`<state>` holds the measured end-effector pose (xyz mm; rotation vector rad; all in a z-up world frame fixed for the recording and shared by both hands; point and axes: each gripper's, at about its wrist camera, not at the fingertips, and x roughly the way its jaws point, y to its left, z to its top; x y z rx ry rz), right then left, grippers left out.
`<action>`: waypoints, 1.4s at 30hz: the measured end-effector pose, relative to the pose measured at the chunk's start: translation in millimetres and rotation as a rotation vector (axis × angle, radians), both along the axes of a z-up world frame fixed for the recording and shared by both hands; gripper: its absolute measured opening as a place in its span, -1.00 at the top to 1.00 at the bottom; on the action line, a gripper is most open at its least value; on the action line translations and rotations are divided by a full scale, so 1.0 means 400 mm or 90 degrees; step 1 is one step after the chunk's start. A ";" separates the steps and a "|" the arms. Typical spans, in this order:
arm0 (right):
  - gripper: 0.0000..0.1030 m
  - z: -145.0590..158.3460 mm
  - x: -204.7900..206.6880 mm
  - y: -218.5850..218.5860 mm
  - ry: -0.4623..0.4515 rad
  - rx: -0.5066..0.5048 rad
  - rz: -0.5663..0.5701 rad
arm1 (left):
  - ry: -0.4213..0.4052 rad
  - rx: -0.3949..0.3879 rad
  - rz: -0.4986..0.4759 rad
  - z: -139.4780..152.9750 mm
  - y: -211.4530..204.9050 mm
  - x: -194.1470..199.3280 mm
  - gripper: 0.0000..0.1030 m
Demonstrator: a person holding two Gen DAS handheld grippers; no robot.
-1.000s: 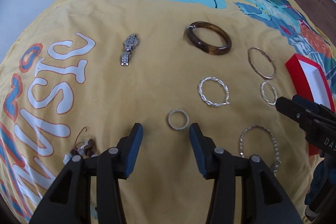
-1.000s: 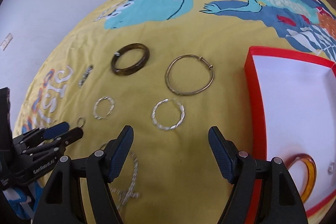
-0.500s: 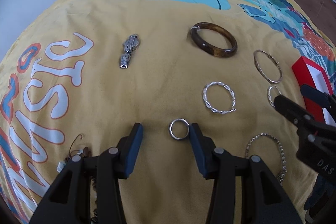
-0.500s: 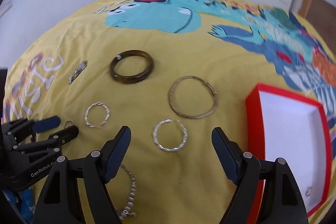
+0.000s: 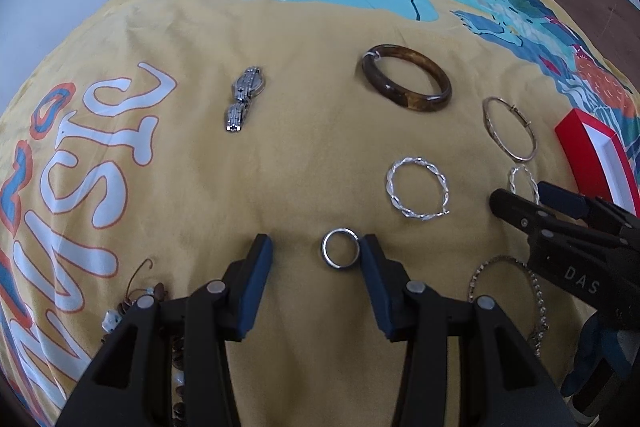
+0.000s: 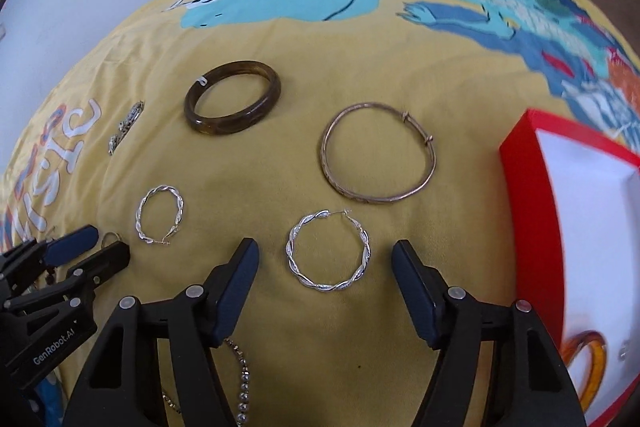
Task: Organize jewelry
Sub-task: 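Grasp a small silver ring with the left tool while the right tool grasps the twisted silver hoop, then carry the ring and hoop into the red box and release both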
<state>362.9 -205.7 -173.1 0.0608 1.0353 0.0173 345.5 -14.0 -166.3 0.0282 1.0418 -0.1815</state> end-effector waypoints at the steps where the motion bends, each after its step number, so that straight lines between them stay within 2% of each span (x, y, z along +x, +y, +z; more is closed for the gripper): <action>1: -0.21 -0.001 -0.001 0.000 -0.001 0.007 0.001 | -0.002 0.002 -0.002 0.000 -0.003 0.000 0.18; 3: 0.05 0.000 -0.003 -0.001 -0.004 0.016 0.003 | -0.008 0.008 -0.006 0.001 -0.009 -0.001 0.29; 5: 0.21 0.001 -0.005 -0.001 -0.007 0.023 0.005 | -0.012 0.011 -0.010 0.003 -0.013 -0.003 0.42; 9: 0.21 0.004 -0.009 0.001 -0.011 0.026 0.008 | -0.013 0.000 -0.009 0.008 -0.006 -0.004 0.69; 20: 0.22 0.049 -0.033 -0.003 -0.039 0.052 0.014 | -0.008 -0.033 0.003 0.029 0.020 -0.011 0.70; 29: 0.22 0.154 -0.090 -0.020 -0.086 0.067 0.021 | -0.024 -0.035 0.003 0.092 0.014 -0.044 0.70; 35: 0.22 0.231 -0.140 -0.095 -0.118 0.057 0.004 | -0.042 -0.055 -0.035 0.166 -0.072 -0.074 0.70; 42: 0.22 0.269 -0.184 -0.284 -0.126 0.010 -0.044 | -0.054 -0.101 -0.118 0.241 -0.278 -0.089 0.70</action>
